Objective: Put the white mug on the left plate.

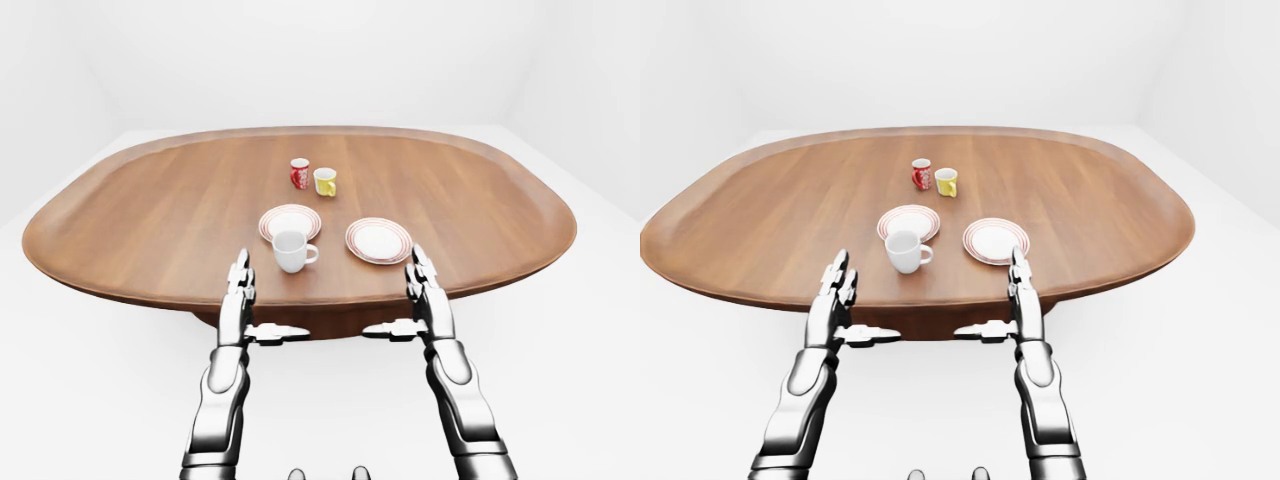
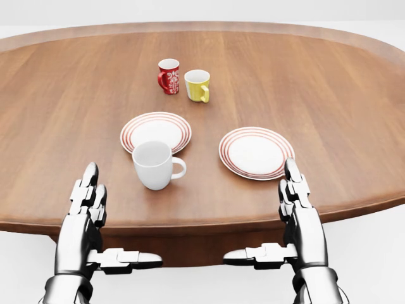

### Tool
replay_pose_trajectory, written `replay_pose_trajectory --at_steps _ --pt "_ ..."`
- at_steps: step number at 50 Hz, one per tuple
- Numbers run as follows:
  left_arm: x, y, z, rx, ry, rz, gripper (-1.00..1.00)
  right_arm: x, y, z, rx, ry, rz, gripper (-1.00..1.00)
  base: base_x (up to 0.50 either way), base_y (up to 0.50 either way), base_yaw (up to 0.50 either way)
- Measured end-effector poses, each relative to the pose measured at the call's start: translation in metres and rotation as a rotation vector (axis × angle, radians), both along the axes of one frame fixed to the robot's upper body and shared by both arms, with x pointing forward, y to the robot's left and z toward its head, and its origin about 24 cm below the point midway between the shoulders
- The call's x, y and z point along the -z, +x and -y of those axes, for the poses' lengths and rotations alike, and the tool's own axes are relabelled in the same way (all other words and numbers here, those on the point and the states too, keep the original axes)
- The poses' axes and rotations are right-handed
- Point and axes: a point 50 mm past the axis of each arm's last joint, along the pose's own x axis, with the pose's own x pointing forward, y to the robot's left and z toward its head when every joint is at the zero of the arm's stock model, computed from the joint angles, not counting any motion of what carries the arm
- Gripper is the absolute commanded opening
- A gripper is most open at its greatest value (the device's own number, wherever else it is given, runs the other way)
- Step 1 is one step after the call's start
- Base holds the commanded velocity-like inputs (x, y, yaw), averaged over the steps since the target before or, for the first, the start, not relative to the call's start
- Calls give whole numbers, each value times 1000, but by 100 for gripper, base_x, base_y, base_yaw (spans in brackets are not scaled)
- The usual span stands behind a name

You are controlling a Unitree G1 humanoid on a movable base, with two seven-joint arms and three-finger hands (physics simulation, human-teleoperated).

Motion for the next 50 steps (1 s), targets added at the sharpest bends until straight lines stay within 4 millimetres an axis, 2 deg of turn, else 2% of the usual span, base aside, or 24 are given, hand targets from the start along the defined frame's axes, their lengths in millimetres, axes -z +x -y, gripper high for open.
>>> replay_pose_trajectory --at_steps 18,22,28,33,42,50 --pt "-1 -1 -5 4 18 0 100 -3 -1 5 -7 -20 5 100 0 0 0" --pt "-19 -1 -6 8 25 33 100 -20 -1 8 -2 -14 33 100 0 0 0" --pt "-71 -5 -5 13 32 251 100 -65 -3 12 7 0 227 100 0 0 0" --pt "-96 -12 -4 15 34 365 100 -92 -9 13 4 16 348 100 0 0 0" --pt "-118 -19 -6 11 33 465 100 -115 -18 14 -4 40 455 100 0 0 0" --pt "-127 -22 -6 9 30 507 100 -123 -22 15 -16 47 492 100 0 47 0"
